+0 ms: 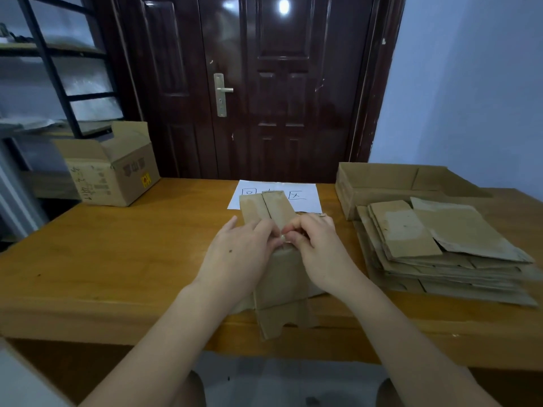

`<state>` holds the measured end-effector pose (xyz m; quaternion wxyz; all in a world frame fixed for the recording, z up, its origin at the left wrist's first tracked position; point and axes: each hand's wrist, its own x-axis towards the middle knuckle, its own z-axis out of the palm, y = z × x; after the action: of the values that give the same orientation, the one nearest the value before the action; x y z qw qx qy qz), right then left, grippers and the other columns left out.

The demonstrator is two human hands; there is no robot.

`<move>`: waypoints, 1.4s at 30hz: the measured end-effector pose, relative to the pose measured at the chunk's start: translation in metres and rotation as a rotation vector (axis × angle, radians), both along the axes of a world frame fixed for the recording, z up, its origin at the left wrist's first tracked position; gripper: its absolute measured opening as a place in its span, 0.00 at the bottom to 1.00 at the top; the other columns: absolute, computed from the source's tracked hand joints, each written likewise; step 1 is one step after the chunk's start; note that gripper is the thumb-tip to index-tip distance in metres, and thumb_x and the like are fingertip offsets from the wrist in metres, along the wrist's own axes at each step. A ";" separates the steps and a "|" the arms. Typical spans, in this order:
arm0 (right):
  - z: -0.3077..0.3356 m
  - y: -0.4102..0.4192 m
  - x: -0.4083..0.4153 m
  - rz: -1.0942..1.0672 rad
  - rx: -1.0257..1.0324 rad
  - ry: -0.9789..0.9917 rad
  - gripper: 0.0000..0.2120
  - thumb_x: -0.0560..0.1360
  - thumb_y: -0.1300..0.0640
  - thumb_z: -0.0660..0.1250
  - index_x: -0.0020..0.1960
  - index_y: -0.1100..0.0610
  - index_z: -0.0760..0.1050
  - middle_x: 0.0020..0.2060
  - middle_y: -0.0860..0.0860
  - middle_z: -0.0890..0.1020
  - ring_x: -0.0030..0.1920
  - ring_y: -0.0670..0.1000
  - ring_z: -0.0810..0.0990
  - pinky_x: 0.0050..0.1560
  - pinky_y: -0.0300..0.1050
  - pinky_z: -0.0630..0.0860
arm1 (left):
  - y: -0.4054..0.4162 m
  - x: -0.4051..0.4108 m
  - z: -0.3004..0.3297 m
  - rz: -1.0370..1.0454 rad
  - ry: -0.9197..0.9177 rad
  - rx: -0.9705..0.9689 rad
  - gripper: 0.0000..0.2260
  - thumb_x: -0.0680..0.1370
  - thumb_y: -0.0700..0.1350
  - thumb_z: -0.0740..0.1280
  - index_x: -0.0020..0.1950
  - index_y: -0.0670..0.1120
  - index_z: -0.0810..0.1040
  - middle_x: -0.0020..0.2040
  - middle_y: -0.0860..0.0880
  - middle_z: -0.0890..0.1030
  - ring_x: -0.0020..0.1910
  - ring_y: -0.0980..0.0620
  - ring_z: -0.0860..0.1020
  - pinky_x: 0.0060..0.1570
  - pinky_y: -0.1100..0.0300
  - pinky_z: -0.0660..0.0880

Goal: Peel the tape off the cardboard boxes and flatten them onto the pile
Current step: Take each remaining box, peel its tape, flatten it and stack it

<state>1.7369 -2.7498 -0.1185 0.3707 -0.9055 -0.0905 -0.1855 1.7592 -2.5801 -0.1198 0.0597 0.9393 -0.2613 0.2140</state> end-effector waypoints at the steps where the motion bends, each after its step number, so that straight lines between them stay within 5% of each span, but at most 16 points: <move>1: 0.000 -0.002 0.000 0.015 -0.001 -0.006 0.06 0.83 0.54 0.62 0.51 0.44 0.75 0.50 0.40 0.75 0.59 0.46 0.68 0.62 0.45 0.70 | 0.000 0.001 -0.002 0.001 -0.024 0.019 0.21 0.84 0.60 0.43 0.59 0.54 0.72 0.52 0.56 0.81 0.51 0.55 0.82 0.76 0.51 0.62; 5: -0.003 -0.010 -0.006 0.091 -0.010 0.002 0.12 0.80 0.51 0.68 0.62 0.42 0.77 0.54 0.39 0.75 0.61 0.45 0.68 0.64 0.45 0.70 | 0.004 0.004 -0.014 -0.020 -0.112 0.011 0.21 0.87 0.54 0.43 0.56 0.51 0.75 0.48 0.55 0.80 0.46 0.53 0.83 0.73 0.50 0.66; 8: -0.006 -0.012 -0.004 0.086 -0.010 0.004 0.10 0.80 0.50 0.69 0.60 0.43 0.80 0.53 0.41 0.76 0.60 0.45 0.68 0.63 0.45 0.70 | 0.003 0.002 -0.015 -0.055 -0.136 -0.064 0.19 0.87 0.54 0.46 0.53 0.51 0.75 0.45 0.56 0.80 0.44 0.54 0.82 0.71 0.51 0.67; 13: -0.013 -0.011 -0.003 0.089 0.055 -0.043 0.03 0.80 0.49 0.67 0.51 0.45 0.80 0.55 0.40 0.76 0.62 0.44 0.68 0.62 0.42 0.68 | 0.008 -0.005 -0.016 -0.109 -0.047 -0.170 0.19 0.86 0.61 0.48 0.57 0.53 0.75 0.53 0.57 0.82 0.57 0.56 0.81 0.76 0.55 0.57; 17: -0.019 -0.012 -0.009 0.102 0.087 -0.078 0.08 0.81 0.51 0.67 0.60 0.44 0.77 0.67 0.40 0.73 0.70 0.44 0.66 0.69 0.43 0.66 | 0.008 -0.008 -0.011 -0.116 -0.026 -0.175 0.18 0.84 0.61 0.49 0.54 0.52 0.73 0.48 0.59 0.80 0.50 0.57 0.81 0.74 0.58 0.60; 22: -0.020 -0.018 -0.017 0.105 0.031 -0.136 0.10 0.79 0.59 0.70 0.58 0.48 0.77 0.69 0.41 0.74 0.69 0.41 0.70 0.69 0.42 0.70 | 0.007 -0.009 -0.016 -0.138 -0.018 -0.150 0.14 0.86 0.56 0.50 0.53 0.53 0.72 0.59 0.51 0.84 0.68 0.50 0.77 0.75 0.53 0.60; 26: -0.021 -0.013 -0.022 0.076 -0.040 -0.198 0.08 0.80 0.59 0.67 0.54 0.48 0.73 0.71 0.42 0.74 0.66 0.36 0.70 0.65 0.36 0.71 | 0.005 -0.012 -0.015 -0.157 -0.014 -0.183 0.11 0.84 0.56 0.55 0.55 0.53 0.74 0.65 0.51 0.82 0.72 0.48 0.74 0.73 0.52 0.62; 29: -0.021 -0.012 -0.025 0.080 -0.066 -0.192 0.04 0.81 0.54 0.64 0.52 0.46 0.69 0.74 0.46 0.72 0.70 0.44 0.71 0.67 0.41 0.73 | 0.006 -0.018 -0.020 -0.170 -0.072 -0.246 0.08 0.82 0.53 0.63 0.54 0.51 0.77 0.64 0.50 0.82 0.65 0.48 0.79 0.68 0.50 0.74; 31: -0.021 -0.012 -0.027 0.096 -0.079 -0.187 0.05 0.80 0.46 0.58 0.51 0.46 0.69 0.75 0.49 0.71 0.71 0.49 0.73 0.69 0.46 0.74 | 0.006 -0.021 -0.026 -0.173 -0.094 -0.301 0.09 0.84 0.52 0.62 0.53 0.50 0.78 0.55 0.52 0.83 0.53 0.51 0.81 0.51 0.51 0.82; 34: -0.022 -0.016 -0.026 0.118 -0.107 -0.216 0.15 0.80 0.42 0.55 0.55 0.51 0.73 0.75 0.49 0.71 0.70 0.49 0.75 0.67 0.50 0.77 | 0.007 -0.021 -0.030 -0.171 -0.112 -0.325 0.13 0.85 0.55 0.58 0.54 0.50 0.79 0.51 0.54 0.82 0.48 0.53 0.81 0.42 0.53 0.81; 37: -0.025 -0.020 -0.024 0.144 -0.151 -0.264 0.10 0.81 0.50 0.63 0.60 0.52 0.74 0.74 0.48 0.72 0.69 0.51 0.76 0.67 0.53 0.77 | 0.006 -0.023 -0.030 -0.186 -0.142 -0.333 0.13 0.85 0.54 0.58 0.54 0.49 0.79 0.50 0.53 0.82 0.47 0.53 0.81 0.39 0.53 0.81; 42: -0.030 -0.019 -0.023 0.149 -0.152 -0.293 0.14 0.82 0.46 0.54 0.58 0.53 0.73 0.73 0.51 0.73 0.73 0.42 0.66 0.69 0.51 0.76 | 0.004 -0.029 -0.026 -0.191 -0.172 -0.363 0.08 0.86 0.50 0.62 0.54 0.49 0.79 0.50 0.54 0.82 0.48 0.55 0.81 0.36 0.55 0.81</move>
<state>1.7135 -2.7689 -0.1485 0.2968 -0.8851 -0.2243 -0.2798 1.7304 -2.5762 -0.1461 0.2251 0.8625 -0.3103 0.3302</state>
